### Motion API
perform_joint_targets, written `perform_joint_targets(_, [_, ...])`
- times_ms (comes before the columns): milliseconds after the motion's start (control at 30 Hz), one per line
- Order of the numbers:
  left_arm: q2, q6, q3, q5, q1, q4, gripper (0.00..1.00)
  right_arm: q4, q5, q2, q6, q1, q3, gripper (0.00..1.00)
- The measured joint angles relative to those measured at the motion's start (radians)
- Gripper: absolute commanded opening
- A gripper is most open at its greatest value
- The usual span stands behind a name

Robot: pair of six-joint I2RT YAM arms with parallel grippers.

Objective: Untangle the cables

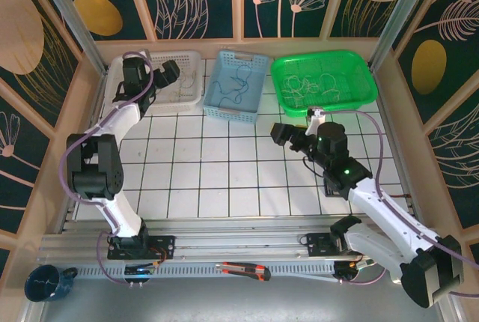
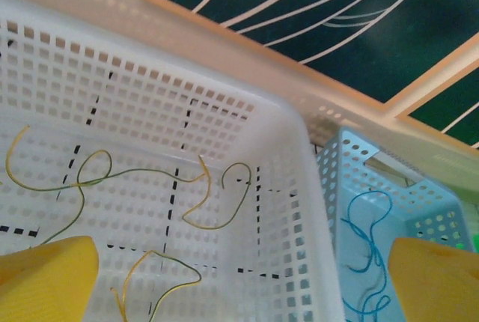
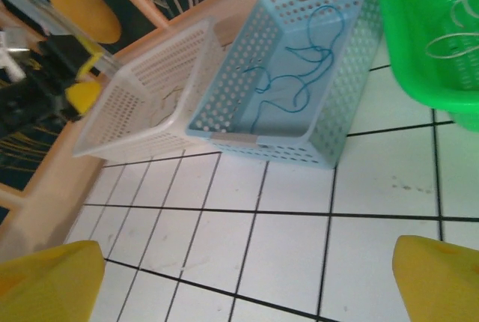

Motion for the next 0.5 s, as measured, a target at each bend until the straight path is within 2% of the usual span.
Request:
perform_joint_targets(200, [-0.269,0.043,-0.202,-0.011,0.0,0.072,0.99,-0.054,0.172,-0.002,-0.035,-0.035,0.0,0.99])
perform_joint_targets(400, [-0.576,0.153,-0.586,-0.109,0.0,0.238,0.99,0.06,0.44,-0.003,-0.127,-0.086,-0.116,0.99])
perform_joint_targets(500, [-0.681,0.214,-0.756,-0.178,0.0,0.295,0.99,0.118,0.519,0.0,-0.204,-0.146,-0.18,0.99])
